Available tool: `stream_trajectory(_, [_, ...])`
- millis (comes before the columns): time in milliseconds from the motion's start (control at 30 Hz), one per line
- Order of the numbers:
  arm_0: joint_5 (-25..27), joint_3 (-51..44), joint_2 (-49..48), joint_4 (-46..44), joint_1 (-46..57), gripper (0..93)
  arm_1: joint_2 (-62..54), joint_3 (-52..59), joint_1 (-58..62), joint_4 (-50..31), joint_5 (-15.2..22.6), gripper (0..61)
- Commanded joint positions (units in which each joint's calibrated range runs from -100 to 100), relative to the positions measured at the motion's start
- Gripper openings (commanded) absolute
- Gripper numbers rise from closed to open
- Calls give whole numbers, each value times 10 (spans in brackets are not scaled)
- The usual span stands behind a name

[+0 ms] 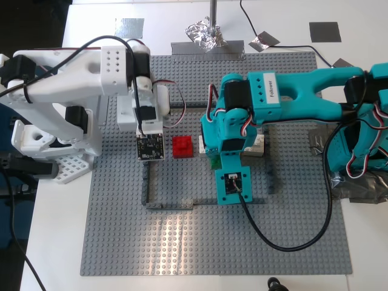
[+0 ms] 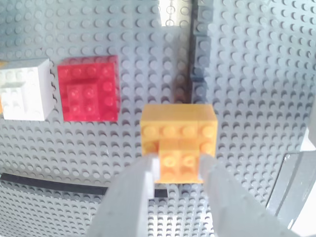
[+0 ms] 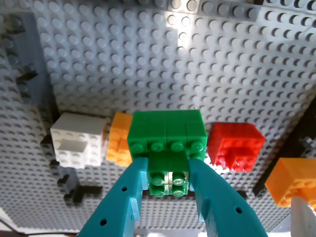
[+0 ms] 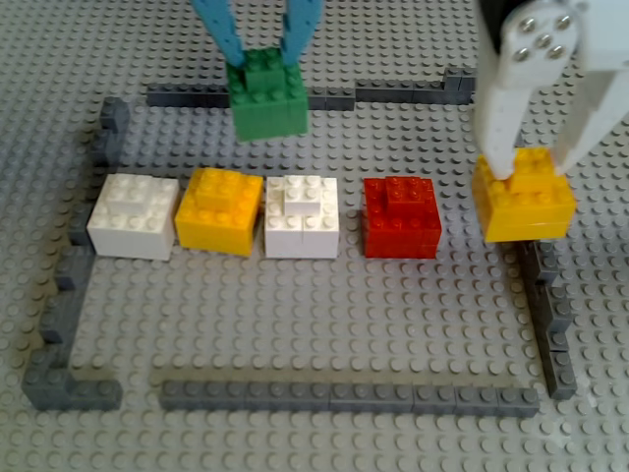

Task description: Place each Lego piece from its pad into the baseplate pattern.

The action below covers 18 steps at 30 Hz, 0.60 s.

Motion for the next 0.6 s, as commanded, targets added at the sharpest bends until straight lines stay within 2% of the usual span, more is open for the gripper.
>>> stream_trajectory(0, [-9, -41, 14, -14, -2, 0, -30, 35, 40, -60, 28, 2])
stream_trajectory(567, [-16, -93, 86, -18, 4, 0, -17, 88, 69, -147, 37, 2])
